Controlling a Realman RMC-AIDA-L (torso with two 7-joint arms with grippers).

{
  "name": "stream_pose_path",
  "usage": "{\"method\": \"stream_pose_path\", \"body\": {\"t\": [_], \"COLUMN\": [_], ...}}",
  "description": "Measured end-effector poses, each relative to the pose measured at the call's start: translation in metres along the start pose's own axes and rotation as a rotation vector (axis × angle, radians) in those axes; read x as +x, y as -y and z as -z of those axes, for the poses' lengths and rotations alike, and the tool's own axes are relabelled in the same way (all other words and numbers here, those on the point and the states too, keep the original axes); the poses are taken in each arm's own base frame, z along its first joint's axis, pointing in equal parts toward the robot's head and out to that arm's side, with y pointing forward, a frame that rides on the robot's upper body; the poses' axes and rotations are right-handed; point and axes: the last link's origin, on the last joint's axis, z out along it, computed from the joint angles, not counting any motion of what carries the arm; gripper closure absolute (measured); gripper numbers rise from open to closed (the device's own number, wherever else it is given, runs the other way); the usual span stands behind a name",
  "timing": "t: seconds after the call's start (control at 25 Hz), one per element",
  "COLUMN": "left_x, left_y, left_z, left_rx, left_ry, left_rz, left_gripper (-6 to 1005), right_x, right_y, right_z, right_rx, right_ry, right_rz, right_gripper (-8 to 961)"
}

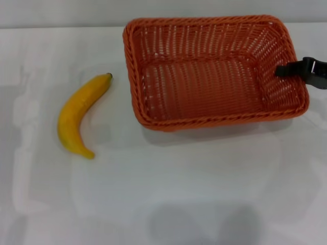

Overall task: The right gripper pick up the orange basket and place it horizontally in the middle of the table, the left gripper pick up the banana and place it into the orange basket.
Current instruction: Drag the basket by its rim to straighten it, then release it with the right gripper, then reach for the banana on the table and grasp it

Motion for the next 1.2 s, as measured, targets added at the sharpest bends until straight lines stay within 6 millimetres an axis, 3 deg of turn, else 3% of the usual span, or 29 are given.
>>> {"method": "stream_pose_path", "body": {"t": [0.2, 0.64, 1.08, 1.2], "left_x": [0.0002, 0.0001, 0.0003, 0.0004], "left_y": [-0.0003, -0.0013, 0.0024, 0.0024], "left_z": [-0.0006, -0.0023, -0.0023, -0.0024], "left_rx": [-0.001, -0.003, 0.005, 0.004], "left_ry": [0.0, 0.005, 0.004, 0.004], "left_rz": [0.0, -0.002, -0.011, -0.011], "left_gripper": [123, 123, 124, 124], "right_x": [-0.0007, 0.0003, 0.0031, 0.0028], "right_y": [-0.0008, 0.0017, 0.0037, 0.0039], "right_z": [0.0001, -0.0003, 0.0039, 0.007], "right_rx": [-0.007, -0.029, -0.061, -0.081], "right_ry": [0.008, 0.038, 0.091, 0.129], "right_rz": [0.0, -0.018, -0.037, 0.01], "right_gripper": [820, 622, 560, 324]}}
